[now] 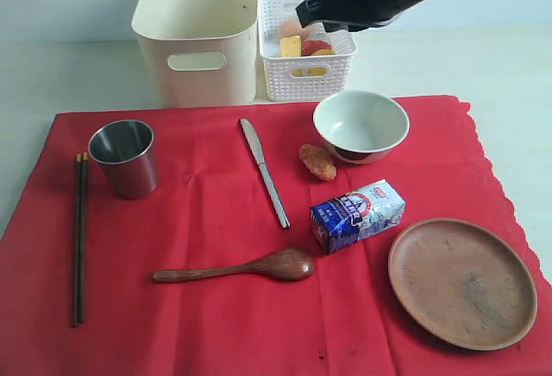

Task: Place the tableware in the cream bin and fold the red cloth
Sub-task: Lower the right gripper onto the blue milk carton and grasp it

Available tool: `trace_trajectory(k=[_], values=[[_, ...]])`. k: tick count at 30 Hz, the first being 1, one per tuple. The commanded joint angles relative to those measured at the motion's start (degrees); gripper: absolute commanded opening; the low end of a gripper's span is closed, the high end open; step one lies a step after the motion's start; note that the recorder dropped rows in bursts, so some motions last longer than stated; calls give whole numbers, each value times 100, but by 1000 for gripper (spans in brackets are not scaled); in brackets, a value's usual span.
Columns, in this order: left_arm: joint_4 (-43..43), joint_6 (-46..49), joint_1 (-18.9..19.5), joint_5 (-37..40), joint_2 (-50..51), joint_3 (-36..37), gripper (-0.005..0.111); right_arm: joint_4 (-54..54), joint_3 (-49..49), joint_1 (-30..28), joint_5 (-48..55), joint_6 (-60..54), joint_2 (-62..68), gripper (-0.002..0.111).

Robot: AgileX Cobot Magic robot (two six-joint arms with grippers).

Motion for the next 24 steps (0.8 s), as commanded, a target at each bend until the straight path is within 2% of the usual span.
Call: trace_trajectory(k=[1, 5, 11, 14, 15, 18, 20, 21, 24], values=[[-40, -2, -42, -10, -11, -1, 1, 445, 437, -31, 69, -42, -485, 0], [-40, -2, -42, -10, -11, -1, 1, 719, 891, 211, 22, -91, -722, 0], [-40, -2, -42, -10, -11, -1, 1, 621, 1333, 1130, 10, -91, -763, 0], [-40, -2, -42, -10, -11, -1, 1, 148, 1409, 1520, 188, 80, -763, 0], [-40, -2, -42, -10, -11, -1, 1, -352, 1421, 1675, 282, 605, -763, 2], [-40, -2, -42, -10, -11, -1, 1, -1439, 1421, 1771, 418, 1750, -763, 14], [-40, -2, -42, -10, -11, -1, 1, -2215, 1421, 1771, 996, 2261, -763, 24], [-40, -2, -42, -10, -11, -1, 1, -2489, 1437, 1771, 1324, 2462, -763, 33], [-40, -2, -42, -10, -11, -1, 1, -2680, 1628, 1771, 1468, 1801, -763, 53]])
